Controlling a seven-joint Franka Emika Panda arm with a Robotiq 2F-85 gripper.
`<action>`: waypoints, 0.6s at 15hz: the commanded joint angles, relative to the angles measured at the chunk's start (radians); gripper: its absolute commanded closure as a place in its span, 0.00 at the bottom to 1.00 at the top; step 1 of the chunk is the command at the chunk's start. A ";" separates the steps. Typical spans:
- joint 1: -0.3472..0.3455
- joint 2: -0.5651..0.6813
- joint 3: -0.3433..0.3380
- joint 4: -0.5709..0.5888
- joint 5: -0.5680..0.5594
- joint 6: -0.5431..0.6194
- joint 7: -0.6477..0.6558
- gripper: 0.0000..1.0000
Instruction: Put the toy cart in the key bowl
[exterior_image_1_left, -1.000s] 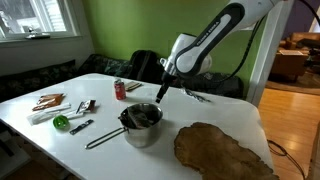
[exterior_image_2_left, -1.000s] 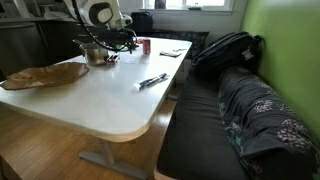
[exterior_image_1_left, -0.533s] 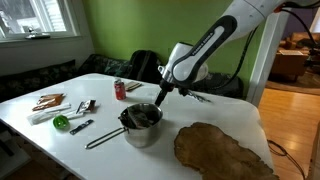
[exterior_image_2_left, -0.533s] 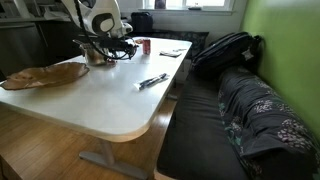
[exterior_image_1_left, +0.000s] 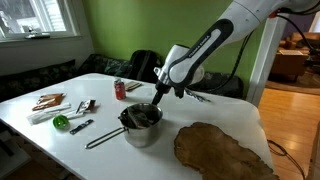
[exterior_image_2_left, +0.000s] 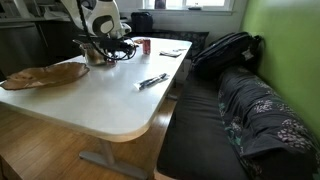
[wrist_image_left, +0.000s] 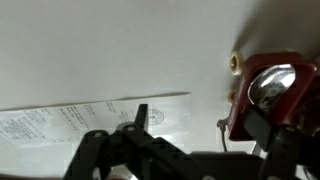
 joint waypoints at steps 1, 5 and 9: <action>-0.005 0.052 0.009 0.049 -0.029 -0.005 -0.013 0.32; -0.009 0.067 0.019 0.065 -0.032 -0.001 -0.025 0.65; -0.020 0.057 0.043 0.055 -0.028 0.011 -0.041 0.96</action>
